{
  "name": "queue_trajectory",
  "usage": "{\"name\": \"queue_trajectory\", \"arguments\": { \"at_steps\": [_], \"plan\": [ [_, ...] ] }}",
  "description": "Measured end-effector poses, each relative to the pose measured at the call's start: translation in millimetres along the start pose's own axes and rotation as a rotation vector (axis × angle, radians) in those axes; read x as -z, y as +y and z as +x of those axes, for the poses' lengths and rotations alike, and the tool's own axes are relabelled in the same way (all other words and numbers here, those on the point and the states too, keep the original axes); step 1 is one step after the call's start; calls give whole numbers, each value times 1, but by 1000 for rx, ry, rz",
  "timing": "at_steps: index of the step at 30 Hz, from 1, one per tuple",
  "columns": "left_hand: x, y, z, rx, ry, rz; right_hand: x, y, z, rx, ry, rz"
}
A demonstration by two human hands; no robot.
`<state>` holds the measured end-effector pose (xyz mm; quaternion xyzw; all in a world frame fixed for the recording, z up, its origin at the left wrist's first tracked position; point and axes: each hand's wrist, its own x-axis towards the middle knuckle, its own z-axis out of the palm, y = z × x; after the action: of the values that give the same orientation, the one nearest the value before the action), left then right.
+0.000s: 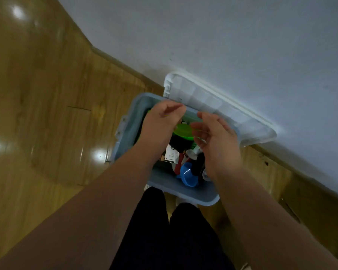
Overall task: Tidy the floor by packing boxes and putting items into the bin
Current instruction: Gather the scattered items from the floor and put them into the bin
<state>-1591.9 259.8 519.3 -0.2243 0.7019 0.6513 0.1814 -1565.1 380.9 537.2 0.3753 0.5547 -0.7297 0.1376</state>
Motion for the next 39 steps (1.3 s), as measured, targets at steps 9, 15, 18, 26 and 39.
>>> {"name": "queue_trajectory", "arguments": {
  "at_steps": [9, 15, 18, 26, 39],
  "plan": [
    [106, 87, -186, -206, 257, -184, -74, -69, -185, 372, -426, -486],
    [205, 88, -396, -289, 694, -225, -111, -46, -350, 327, -893, -676],
    [238, 66, -517, -266, 945, -270, -129, -14, -446, 268, -1172, -792],
    [261, -57, -819, -113, 1598, -434, -131, 155, -703, 197, -1813, -1038],
    [190, -218, -1039, 160, 2079, -724, -20, 353, -907, -1, -2286, -1348]
  ]
}}
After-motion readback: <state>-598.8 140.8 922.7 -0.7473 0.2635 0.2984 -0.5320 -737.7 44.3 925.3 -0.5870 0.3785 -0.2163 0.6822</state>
